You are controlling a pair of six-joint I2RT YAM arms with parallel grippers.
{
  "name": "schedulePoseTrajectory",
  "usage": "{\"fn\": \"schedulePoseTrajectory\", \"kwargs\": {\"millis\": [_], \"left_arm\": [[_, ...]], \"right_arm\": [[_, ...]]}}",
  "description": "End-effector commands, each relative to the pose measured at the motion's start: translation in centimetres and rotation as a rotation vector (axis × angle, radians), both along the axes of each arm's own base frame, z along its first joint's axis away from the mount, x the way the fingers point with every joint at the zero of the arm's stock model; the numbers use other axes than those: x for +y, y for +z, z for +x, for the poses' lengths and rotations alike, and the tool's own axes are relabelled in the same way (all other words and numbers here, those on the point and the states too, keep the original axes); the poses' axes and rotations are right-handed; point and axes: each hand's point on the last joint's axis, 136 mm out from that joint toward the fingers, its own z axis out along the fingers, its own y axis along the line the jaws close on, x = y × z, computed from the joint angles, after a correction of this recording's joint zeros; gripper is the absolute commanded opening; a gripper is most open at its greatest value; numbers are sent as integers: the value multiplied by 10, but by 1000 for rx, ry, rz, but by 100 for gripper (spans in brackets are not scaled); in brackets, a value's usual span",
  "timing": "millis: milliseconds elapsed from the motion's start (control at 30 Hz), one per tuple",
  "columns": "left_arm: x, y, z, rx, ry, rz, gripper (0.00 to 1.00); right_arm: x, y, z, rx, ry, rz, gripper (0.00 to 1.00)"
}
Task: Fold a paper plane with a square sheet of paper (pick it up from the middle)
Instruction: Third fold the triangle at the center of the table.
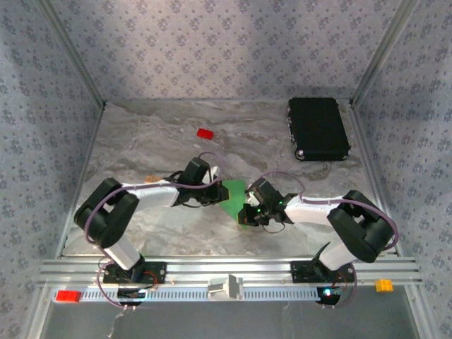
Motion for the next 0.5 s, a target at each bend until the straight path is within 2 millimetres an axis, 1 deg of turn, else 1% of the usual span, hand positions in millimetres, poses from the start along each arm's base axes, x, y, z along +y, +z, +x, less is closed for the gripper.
{"fn": "schedulePoseTrajectory", "kwargs": {"millis": [0,67,167,233,333,467], "left_arm": [[-1,-16,-4,27,-26,22,7],[4,-30,-6,55,-25,64,5],[11,-41,-9,66,-23,103,4],[15,-46,-11,73,-18,123,4],[15,-51,-13,82,-20,129,4],[17,-54,-14,85,-15,135,4]], "right_arm": [[-18,-15,-6,37,-6,-92,5],[-16,-12,-4,33,-7,-89,5],[-11,-3,1,14,-4,-68,6],[-6,7,5,-6,-2,-38,6],[9,24,11,-37,20,20,7],[25,32,19,-52,43,55,8]]}}
